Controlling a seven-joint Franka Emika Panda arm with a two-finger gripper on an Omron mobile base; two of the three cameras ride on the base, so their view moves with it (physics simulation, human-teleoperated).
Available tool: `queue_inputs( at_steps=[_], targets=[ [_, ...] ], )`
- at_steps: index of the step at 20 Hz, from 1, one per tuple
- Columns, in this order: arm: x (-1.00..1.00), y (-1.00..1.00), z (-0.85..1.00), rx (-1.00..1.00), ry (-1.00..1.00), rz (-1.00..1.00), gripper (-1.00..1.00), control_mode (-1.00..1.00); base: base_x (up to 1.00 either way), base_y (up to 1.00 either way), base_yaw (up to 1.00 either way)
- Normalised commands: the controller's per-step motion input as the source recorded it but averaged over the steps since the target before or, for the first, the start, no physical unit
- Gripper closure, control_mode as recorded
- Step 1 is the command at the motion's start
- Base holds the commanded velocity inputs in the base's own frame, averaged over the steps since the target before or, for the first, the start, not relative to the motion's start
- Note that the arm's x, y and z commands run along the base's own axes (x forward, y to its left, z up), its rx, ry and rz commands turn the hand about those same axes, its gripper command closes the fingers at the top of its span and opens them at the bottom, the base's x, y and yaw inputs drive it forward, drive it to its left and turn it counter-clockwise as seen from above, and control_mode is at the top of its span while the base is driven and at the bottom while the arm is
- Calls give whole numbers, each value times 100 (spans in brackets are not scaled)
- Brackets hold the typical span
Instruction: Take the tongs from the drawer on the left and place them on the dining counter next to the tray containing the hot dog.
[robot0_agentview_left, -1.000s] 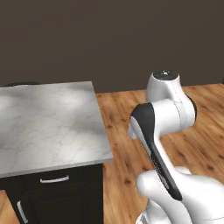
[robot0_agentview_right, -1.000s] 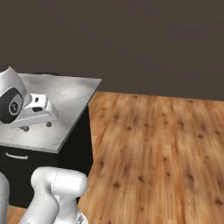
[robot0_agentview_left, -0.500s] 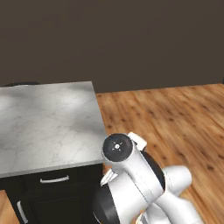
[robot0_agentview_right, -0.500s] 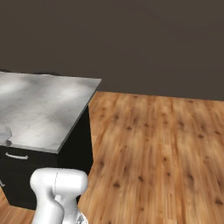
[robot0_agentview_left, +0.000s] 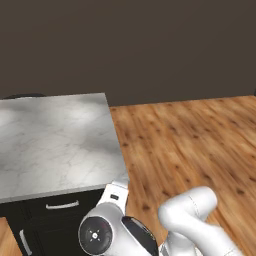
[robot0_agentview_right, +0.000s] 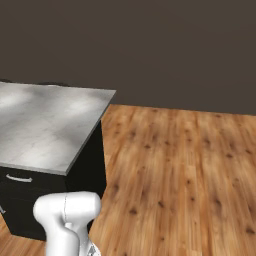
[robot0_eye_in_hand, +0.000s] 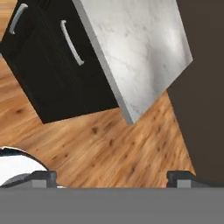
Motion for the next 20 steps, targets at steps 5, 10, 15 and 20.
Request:
queue_inputs(
  at_steps=[5,10,15,20],
  targets=[
    [7,39,-73,-19,-10,31,-100,-100,0,0,0],
    [22,47,-65,-13,-14,28,-100,-100,0,0,0],
    [52,67,-53,-9,-19,20,-100,-100,0,0,0],
    [50,51,-24,-11,-30,16,-100,-100,0,0,0]
  ],
)
